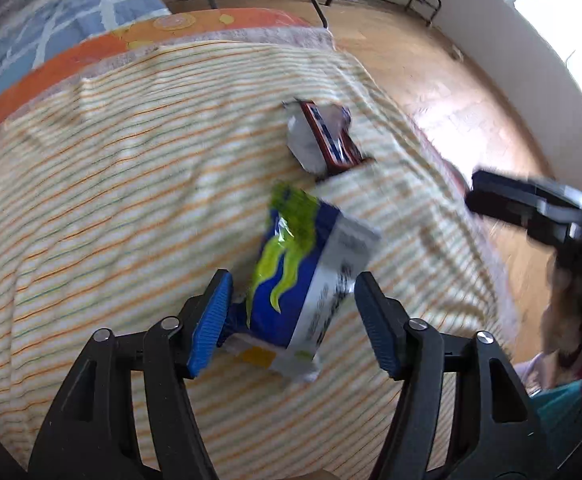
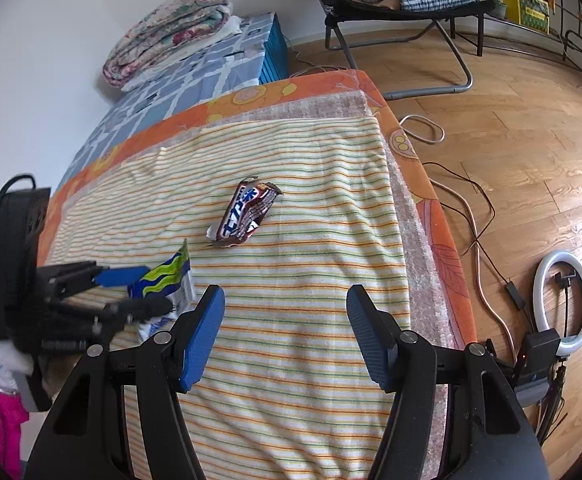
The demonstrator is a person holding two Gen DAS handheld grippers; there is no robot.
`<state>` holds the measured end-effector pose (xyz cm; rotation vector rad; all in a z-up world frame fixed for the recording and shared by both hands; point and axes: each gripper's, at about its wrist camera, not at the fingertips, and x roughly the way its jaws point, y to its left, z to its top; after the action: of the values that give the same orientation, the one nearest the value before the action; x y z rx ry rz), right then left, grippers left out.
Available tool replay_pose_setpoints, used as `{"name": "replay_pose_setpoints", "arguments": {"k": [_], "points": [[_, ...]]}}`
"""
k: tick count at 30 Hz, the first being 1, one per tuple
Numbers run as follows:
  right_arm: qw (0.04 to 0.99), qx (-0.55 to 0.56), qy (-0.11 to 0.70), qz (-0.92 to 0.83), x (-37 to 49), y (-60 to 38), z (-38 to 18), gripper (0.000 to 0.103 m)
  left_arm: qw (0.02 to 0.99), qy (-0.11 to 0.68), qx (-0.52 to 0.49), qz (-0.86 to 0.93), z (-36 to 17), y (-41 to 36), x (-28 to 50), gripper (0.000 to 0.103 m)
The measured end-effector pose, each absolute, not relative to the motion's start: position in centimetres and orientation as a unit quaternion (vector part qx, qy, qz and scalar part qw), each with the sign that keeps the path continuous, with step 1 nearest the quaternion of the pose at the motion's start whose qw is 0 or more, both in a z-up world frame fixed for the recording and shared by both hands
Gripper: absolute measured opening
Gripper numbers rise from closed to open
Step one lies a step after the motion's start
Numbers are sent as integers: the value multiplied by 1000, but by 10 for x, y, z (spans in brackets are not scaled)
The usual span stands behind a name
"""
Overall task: Collect trash
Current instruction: 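Grasp the blue-green snack packet with the left tool while the right tool grasps the candy wrapper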
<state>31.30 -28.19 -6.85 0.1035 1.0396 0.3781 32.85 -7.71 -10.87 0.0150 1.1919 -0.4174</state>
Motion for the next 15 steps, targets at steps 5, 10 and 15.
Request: {"name": "replay_pose_setpoints", "arguments": {"k": [5, 10, 15], "points": [[848, 64, 496, 177, 321, -280, -68, 63, 819, 544, 80, -163, -113, -97, 318, 78], [844, 82, 499, 181, 336, -273, -71, 63, 831, 531, 102, -128, -120, -97, 319, 77], [836, 98, 505, 192, 354, -257, -79, 63, 838, 522, 99, -123, -120, -88, 322, 45]]}}
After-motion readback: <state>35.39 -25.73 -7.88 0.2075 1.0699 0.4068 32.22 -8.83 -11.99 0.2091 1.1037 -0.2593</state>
